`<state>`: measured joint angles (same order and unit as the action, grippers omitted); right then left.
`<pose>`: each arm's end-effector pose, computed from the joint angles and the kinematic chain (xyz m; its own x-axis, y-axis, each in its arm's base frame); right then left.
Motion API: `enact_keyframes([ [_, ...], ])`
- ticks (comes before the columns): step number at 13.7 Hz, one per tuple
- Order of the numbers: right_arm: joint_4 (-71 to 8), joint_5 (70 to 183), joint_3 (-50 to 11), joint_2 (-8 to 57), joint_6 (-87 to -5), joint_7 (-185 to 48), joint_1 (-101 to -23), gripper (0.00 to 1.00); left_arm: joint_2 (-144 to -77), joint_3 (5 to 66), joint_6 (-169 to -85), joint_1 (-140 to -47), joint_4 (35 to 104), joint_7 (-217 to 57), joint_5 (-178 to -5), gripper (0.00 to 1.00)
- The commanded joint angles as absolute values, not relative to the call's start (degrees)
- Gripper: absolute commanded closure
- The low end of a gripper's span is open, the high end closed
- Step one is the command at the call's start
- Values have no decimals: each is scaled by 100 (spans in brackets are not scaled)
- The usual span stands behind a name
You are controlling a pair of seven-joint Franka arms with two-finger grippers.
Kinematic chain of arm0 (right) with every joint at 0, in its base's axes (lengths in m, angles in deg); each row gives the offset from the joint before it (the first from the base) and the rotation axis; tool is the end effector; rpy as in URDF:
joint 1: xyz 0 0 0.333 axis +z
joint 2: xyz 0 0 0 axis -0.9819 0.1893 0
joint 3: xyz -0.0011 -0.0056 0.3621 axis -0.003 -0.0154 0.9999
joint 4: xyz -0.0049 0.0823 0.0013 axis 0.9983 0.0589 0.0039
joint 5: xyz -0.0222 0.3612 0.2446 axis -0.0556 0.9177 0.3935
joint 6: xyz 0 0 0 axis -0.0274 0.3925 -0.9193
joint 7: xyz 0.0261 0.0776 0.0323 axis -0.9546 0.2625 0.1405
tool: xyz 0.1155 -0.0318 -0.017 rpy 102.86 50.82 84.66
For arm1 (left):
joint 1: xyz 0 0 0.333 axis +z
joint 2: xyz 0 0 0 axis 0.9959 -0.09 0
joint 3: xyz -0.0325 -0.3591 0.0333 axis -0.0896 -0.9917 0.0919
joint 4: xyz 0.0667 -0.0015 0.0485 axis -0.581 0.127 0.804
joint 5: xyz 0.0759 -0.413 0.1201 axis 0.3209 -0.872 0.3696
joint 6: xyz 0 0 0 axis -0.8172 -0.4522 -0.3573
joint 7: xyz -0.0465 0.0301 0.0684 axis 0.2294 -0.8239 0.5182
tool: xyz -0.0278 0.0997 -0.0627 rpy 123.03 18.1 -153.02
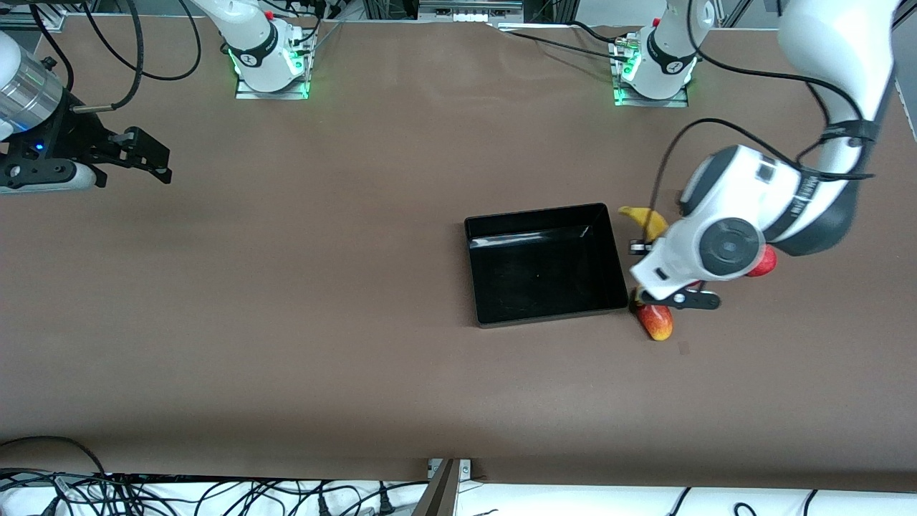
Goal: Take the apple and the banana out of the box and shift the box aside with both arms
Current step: 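Lift the banana out and place it beside the apples with the left gripper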
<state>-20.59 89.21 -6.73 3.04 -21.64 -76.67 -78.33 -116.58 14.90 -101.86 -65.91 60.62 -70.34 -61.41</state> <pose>0.6088 0.0867 0.6515 0.9962 0.0865 0.0138 0.0865 -0.9963 0.0002 0.6760 -0.1332 0.3538 0.9200 -0.1149 -0.3748 -0.1654 -0.9806 -0.1053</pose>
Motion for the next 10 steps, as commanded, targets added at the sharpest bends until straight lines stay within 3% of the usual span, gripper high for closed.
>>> enact_keyframes([
  [1, -1975, 8903, -463, 344, -1896, -7622, -7742, 0, -10883, 800, -11150, -5413, 7719, -7746, -6257, 88],
  [4, -2019, 8902, -322, 467, -1500, -7623, -7523, 0, -10793, -300, -11987, -3996, 8864, -7755, -6222, 87],
  [7, -1993, 8947, -304, 765, -1709, -7850, -6900, 0, -10863, -311, -12865, -3799, 9594, -7756, -6152, 86],
  [10, -1993, 9025, -304, 968, -1912, -8289, -6775, 0, -11249, -162, -13263, -3790, 9728, -7747, -5644, 79],
])
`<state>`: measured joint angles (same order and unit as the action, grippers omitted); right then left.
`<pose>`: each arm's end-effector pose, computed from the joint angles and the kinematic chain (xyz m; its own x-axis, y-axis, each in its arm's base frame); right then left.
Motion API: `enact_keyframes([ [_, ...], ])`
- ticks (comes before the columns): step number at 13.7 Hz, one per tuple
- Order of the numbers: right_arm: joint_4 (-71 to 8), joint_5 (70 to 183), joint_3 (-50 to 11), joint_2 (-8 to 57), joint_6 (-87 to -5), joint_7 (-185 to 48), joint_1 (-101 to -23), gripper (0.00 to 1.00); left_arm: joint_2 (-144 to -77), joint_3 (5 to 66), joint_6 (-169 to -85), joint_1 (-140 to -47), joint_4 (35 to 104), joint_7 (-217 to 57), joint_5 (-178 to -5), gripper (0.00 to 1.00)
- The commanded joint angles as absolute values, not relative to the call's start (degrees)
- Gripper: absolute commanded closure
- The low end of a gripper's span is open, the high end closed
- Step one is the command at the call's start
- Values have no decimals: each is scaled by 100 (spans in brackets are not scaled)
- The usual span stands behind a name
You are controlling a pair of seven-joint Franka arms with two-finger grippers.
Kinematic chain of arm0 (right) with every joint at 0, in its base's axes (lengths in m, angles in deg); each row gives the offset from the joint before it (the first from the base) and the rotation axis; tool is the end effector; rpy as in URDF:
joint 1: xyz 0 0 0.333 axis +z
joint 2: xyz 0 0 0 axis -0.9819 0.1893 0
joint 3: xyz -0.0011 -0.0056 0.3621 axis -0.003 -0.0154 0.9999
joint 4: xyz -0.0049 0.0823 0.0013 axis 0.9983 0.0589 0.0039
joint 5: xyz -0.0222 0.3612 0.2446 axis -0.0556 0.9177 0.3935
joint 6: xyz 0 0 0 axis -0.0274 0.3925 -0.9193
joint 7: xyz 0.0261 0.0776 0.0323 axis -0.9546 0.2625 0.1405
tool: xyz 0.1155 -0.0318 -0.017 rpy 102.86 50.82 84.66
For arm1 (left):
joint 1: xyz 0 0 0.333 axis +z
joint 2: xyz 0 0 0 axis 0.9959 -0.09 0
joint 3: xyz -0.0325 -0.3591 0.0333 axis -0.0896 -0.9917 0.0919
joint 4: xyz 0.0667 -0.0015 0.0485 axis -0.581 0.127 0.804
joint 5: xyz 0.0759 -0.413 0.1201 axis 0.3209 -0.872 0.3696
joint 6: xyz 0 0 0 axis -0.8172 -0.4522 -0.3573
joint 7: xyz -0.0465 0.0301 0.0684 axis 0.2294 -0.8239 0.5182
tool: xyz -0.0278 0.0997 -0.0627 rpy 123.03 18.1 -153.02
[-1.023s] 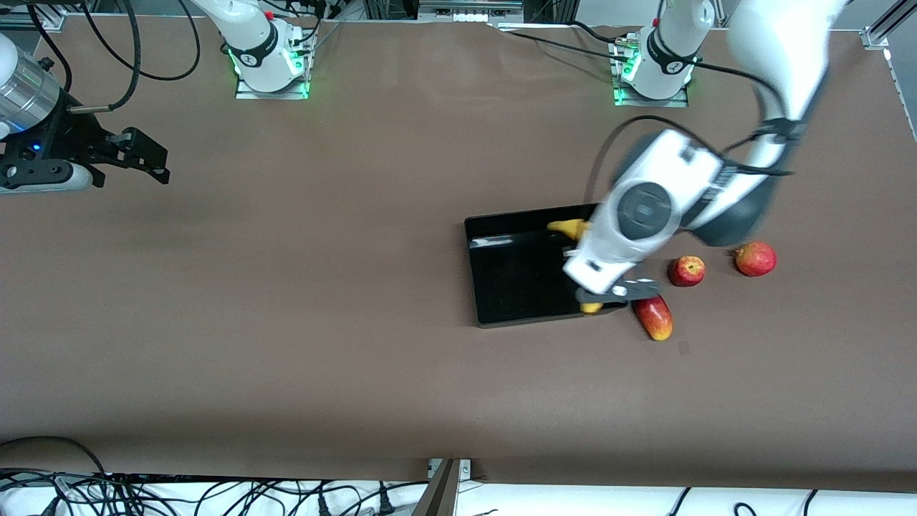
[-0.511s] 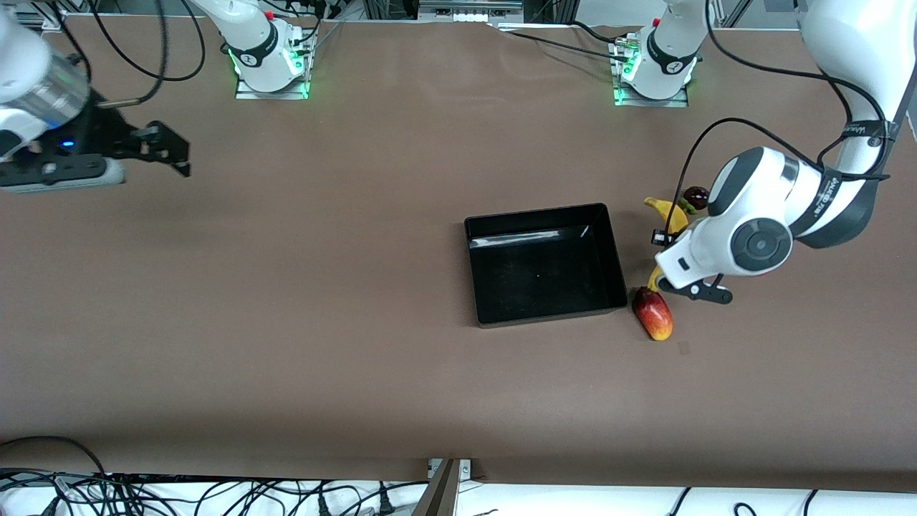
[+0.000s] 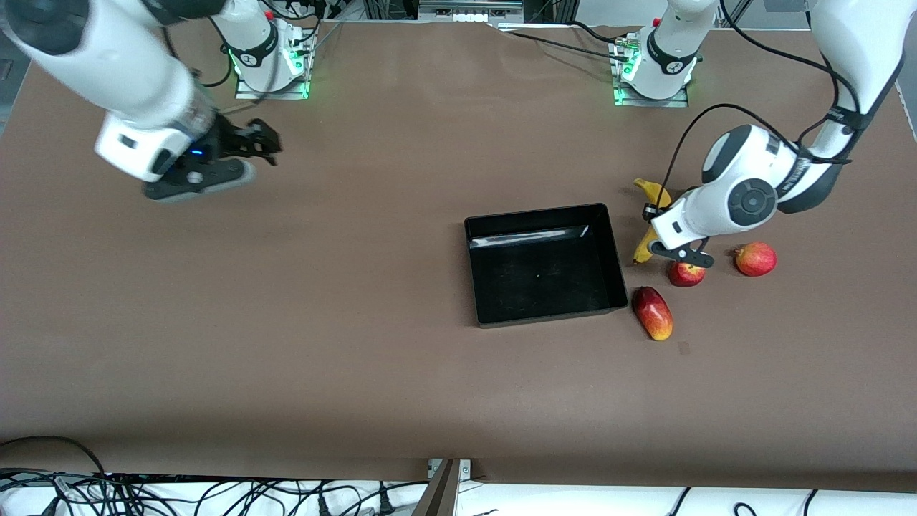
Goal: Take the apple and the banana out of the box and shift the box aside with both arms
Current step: 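Reach the right gripper to the tray rim while the left gripper withdraws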
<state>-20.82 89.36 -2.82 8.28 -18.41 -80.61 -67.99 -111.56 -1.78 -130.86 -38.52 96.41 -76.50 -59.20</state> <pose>0.5878 0.2357 0.5891 0.9554 0.2615 -0.1371 0.2634 -0.9647 -0.0049 0.5449 -0.0757 0.2287 0.9161 -0.2618 -0.3036 -0.2549 -0.9649 0.0631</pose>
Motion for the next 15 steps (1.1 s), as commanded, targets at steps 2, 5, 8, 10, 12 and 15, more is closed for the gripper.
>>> enact_keyframes([
  [2, -1984, 9122, -304, 1082, -2061, -8430, -6600, 0, -11504, -13, -13465, -3799, 9728, -7729, -5467, 72],
  [5, -1975, 9131, -304, 1092, -2089, -8449, -6599, 0, -11654, 67, -13562, -3817, 9720, -7677, -5247, 12],
  [8, -1967, 9131, -304, 1092, -2097, -8449, -6599, 0, -11567, 41, -13475, -3817, 9658, -7685, -5247, 0],
  [10, -1958, 9131, -313, 1092, -2097, -8449, -6599, 0, -11418, -38, -13125, -3808, 9396, -7685, -5247, 0],
  [12, -1967, 9157, -304, 1092, -2106, -8466, -6590, 0, -11338, -371, -12328, -3799, 8826, -7677, -5281, 0],
  [15, -1975, 9535, -304, 1310, -2518, -9149, -6337, 0, -11338, -627, -11052, -3834, 7833, -7755, -5343, 0],
])
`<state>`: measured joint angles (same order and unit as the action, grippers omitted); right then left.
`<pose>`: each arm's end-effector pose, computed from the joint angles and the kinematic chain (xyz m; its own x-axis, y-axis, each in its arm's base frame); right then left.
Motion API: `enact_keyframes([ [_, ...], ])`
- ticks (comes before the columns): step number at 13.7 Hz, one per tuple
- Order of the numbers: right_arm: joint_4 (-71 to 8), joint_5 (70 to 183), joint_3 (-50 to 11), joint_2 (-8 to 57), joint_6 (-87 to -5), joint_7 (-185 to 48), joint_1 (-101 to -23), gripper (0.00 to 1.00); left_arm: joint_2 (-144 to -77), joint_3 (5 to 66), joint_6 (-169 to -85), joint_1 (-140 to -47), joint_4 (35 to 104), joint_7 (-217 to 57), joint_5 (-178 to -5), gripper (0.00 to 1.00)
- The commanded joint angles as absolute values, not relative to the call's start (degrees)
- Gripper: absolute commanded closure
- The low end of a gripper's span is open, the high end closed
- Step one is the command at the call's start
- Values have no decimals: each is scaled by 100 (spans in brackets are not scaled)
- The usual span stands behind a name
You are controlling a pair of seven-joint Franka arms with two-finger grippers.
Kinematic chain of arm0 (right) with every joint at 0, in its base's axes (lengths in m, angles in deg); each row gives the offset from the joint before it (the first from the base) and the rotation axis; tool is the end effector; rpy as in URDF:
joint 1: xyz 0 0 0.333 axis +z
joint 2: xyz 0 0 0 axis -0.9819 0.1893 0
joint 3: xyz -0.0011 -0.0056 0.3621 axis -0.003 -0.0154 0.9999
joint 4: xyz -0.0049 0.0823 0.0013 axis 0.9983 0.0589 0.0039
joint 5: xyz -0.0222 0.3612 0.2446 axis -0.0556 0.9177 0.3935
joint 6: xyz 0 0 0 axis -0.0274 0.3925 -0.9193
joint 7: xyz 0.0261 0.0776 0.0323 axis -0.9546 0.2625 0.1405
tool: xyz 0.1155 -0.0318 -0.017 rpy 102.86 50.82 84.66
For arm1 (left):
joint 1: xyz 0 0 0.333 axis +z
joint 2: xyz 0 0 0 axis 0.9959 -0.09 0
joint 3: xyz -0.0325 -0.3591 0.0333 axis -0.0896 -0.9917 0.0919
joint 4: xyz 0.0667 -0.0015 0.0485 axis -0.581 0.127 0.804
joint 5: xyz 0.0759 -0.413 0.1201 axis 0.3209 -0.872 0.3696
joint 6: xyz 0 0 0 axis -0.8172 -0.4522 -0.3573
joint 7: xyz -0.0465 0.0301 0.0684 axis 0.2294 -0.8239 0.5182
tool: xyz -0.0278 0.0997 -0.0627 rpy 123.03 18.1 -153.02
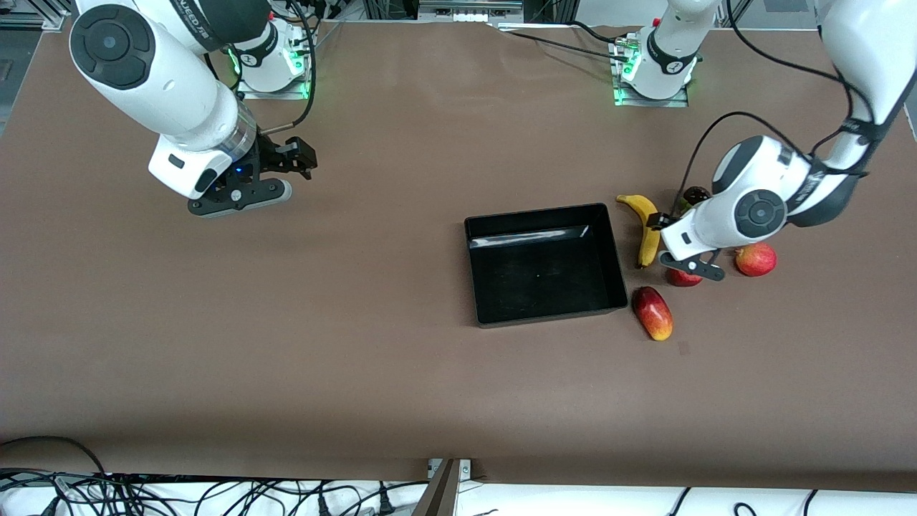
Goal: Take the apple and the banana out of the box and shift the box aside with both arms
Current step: 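Reach the right gripper to the tray rim while the left gripper withdraws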
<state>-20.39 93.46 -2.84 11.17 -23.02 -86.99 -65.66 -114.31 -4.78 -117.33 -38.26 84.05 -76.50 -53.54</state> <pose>0.5967 0.2742 0.5674 0.9746 0.1899 -0.1189 0.1816 -0.9804 -0.0768 0.6015 -0.0597 0.2907 0.9075 -0.2691 -0.3225 -0.2922 -0.9560 -0.0245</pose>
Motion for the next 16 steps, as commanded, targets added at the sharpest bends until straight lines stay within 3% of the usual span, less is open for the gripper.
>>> enact_keyframes([
  [1, -1967, 9535, -304, 1477, -2693, -9378, -6170, 0, -11347, -706, -10805, -3843, 7552, -7756, -5343, 0],
  [5, -1967, 9527, -304, 2267, -3931, -10581, -5345, 0, -11347, -979, -10163, -3861, 6339, -7729, -5352, 0],
  [10, -1949, 9255, -330, 3489, -6215, -11498, -4324, 0, -11102, -831, -9686, -4176, 5211, -7729, -5622, 0],
  [12, -1940, 8870, -339, 3928, -6954, -11455, -4191, 0, -10516, 350, -9686, -4885, 5184, -7747, -6367, 0],
  [16, -1835, 8085, -339, 4343, -7107, -11445, -4191, 0, -9723, 2856, -9826, -6660, 5263, -7913, -7547, 0],
])
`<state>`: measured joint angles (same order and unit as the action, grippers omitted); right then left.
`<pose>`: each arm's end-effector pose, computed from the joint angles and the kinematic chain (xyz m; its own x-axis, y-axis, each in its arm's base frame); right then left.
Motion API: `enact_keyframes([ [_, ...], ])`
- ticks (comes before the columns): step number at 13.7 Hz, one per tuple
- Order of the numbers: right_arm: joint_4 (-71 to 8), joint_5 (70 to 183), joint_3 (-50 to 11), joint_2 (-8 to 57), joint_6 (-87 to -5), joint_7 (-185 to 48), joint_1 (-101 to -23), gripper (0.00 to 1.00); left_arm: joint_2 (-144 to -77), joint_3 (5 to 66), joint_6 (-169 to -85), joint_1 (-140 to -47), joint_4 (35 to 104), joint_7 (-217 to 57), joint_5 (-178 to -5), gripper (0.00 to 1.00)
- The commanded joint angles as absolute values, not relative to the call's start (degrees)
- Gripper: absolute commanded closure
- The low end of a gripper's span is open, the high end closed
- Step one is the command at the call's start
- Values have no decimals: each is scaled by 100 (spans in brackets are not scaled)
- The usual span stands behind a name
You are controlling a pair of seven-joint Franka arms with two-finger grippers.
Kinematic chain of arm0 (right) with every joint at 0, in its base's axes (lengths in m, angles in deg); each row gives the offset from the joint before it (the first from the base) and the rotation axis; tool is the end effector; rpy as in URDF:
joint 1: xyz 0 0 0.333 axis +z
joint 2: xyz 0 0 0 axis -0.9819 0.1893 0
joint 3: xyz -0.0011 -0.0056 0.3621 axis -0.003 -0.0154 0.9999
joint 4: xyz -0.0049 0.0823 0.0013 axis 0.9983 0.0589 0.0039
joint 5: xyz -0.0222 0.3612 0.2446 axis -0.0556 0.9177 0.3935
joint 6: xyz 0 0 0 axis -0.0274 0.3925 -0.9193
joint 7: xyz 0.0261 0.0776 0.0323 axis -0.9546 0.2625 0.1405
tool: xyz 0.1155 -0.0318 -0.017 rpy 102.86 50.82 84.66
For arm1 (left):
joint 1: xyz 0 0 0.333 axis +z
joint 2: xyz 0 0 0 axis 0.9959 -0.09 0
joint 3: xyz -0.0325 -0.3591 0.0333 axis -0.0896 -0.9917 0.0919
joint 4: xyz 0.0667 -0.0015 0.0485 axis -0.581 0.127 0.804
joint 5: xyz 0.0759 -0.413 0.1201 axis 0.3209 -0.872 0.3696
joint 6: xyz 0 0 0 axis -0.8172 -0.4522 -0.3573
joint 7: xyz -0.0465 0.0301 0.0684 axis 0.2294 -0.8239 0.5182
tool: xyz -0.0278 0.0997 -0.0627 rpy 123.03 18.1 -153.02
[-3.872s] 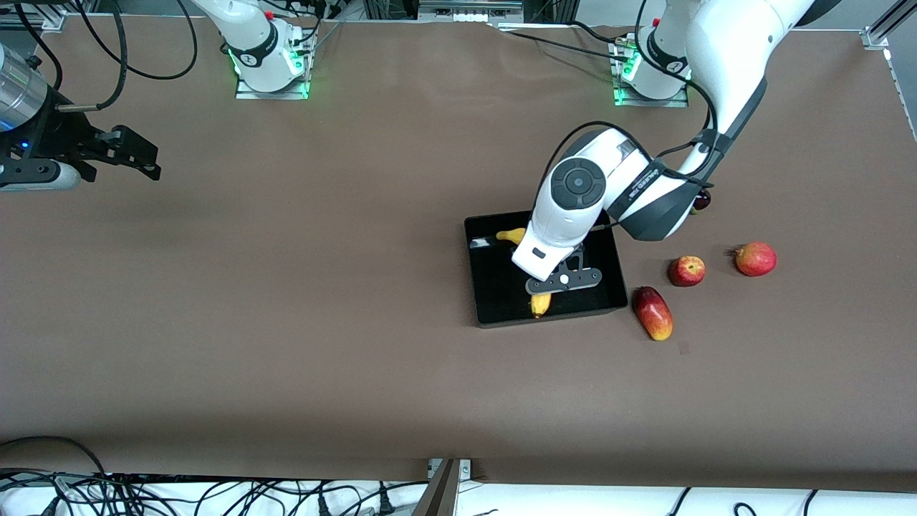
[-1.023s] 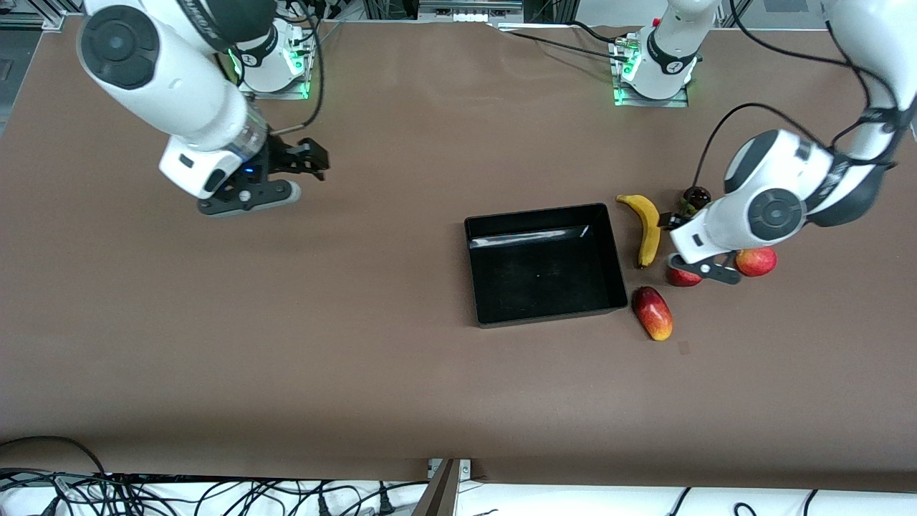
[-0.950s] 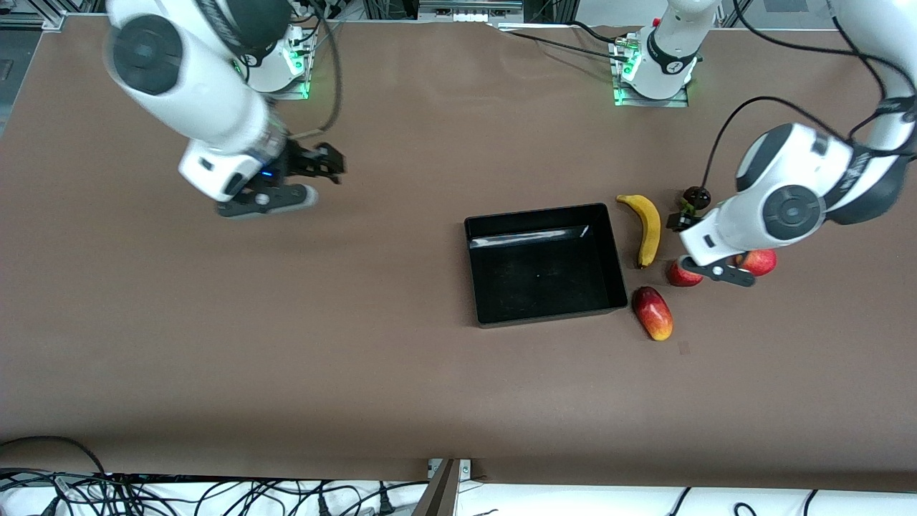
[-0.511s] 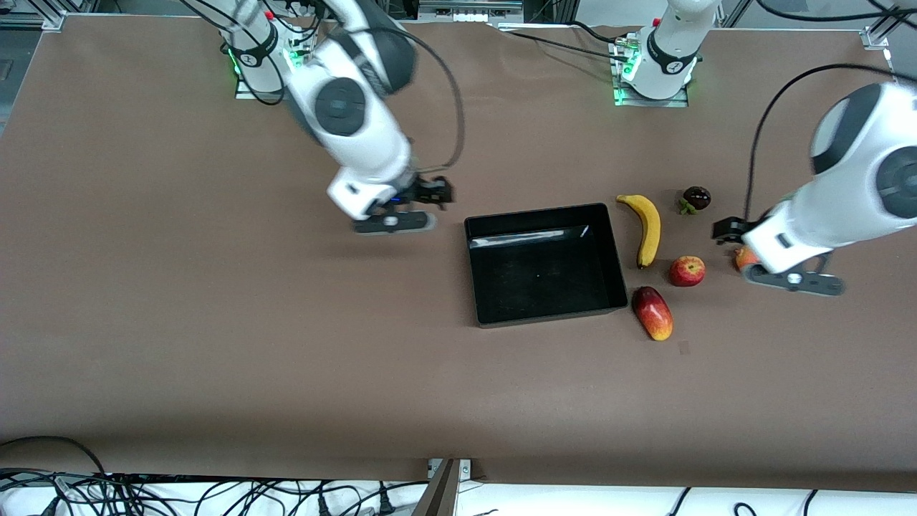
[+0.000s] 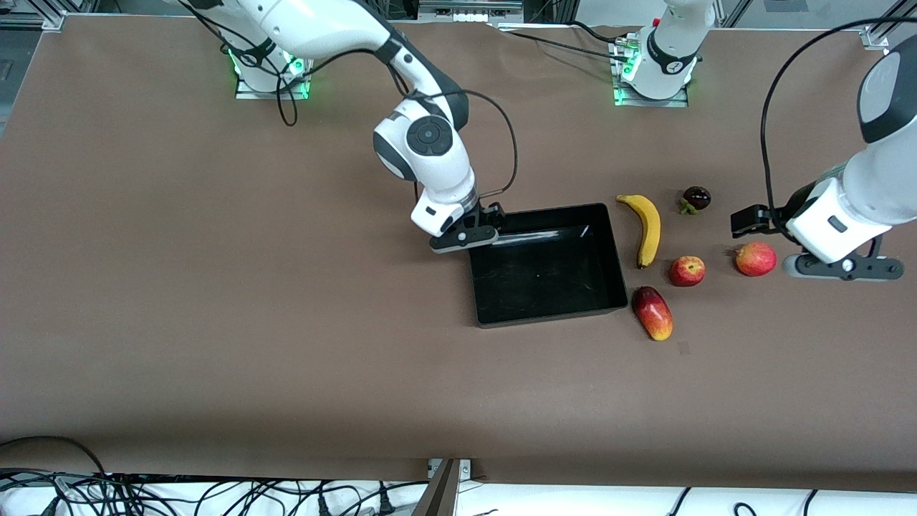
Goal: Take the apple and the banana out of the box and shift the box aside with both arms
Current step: 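Reach the right gripper to the tray rim while the left gripper withdraws, then grip the tray rim with the right gripper and drag it away from the fruit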
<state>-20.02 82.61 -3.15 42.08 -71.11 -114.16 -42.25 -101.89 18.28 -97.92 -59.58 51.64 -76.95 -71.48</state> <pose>0.5549 0.5732 0.2537 0.9803 0.1346 0.1446 0.1583 -0.9731 -0.1676 0.6759 -0.0417 0.5695 0.9917 -0.0036 -0.1283 -0.0090 -0.9991 -0.0416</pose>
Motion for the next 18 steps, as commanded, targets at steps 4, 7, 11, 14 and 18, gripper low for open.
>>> enact_keyframes([
  [4, -1835, 8094, -339, 4440, -7090, -11437, -4191, 58, -9186, 4766, -10292, -8077, 5772, -7949, -8085, 0],
  [7, -1835, 8120, -339, 4449, -7081, -11454, -4191, 100, -8275, 5689, -11290, -8947, 7086, -7932, -8085, 0],
  [11, -1756, 8191, -348, 4187, -6496, -11384, -4453, 100, -8270, 5709, -11165, -8967, 7233, -7957, -8059, 0],
  [14, -1527, 8505, -322, 3660, -5414, -10966, -4980, 100, -8350, 5595, -10689, -9011, 7030, -7975, -7989, 0],
  [18, -1571, 9096, -366, 2965, -4201, -9173, -6077, 100, -8306, 5604, -10478, -8967, 6960, -8081, -8068, 0],
])
